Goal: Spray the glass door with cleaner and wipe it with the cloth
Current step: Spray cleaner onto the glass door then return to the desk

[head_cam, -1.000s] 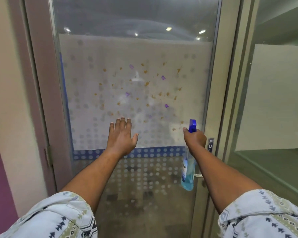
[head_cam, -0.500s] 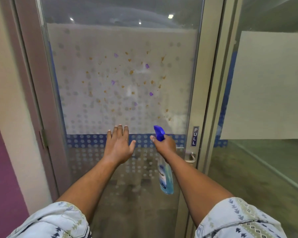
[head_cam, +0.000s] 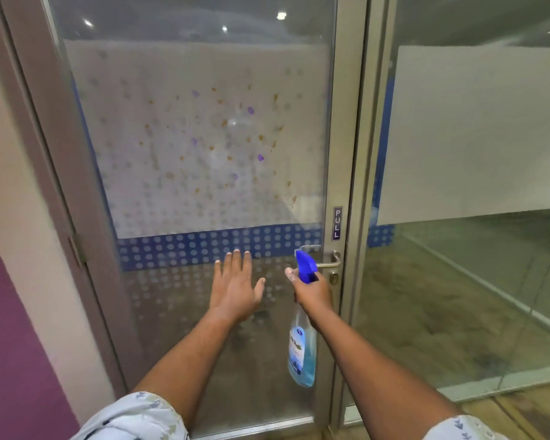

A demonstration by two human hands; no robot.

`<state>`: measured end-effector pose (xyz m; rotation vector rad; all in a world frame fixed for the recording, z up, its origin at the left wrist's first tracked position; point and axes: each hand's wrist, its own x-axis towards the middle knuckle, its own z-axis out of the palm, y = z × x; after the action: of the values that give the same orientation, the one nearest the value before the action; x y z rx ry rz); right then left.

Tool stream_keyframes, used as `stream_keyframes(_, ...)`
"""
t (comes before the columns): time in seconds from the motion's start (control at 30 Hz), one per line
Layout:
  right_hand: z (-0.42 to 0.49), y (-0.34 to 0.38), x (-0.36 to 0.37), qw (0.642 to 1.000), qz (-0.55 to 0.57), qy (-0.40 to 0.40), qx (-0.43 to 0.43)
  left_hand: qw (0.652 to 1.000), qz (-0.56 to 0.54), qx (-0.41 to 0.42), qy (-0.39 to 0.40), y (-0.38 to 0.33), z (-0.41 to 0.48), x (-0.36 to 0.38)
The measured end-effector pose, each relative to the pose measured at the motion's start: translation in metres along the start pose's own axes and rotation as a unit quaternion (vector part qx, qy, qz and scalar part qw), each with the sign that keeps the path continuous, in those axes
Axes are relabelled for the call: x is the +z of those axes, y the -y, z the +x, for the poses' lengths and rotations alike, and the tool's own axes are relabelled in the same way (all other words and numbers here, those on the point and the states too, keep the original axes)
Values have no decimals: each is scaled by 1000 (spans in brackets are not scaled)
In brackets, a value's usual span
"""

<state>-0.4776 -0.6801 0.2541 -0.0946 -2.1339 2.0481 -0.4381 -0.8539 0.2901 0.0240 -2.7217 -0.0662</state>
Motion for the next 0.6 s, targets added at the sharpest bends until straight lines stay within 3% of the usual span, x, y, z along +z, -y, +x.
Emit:
stream_keyframes(0.13,-33,-13,-30,999,28,-34,24,998,-41,22,36,-28,-31,15)
stream_keyframes(0.27,-64,-26,-74,995,54,-73,39,980,-97,93,143,-71,-60,30)
stream_keyframes(0.43,-101,-43,-148,987,25,-144,62,925,-182,196,270,-150,-104,37)
stream_keyframes(0.6,-147,-53,-251,975,-8,-202,94,861,-262,238,366,-251,-157,41)
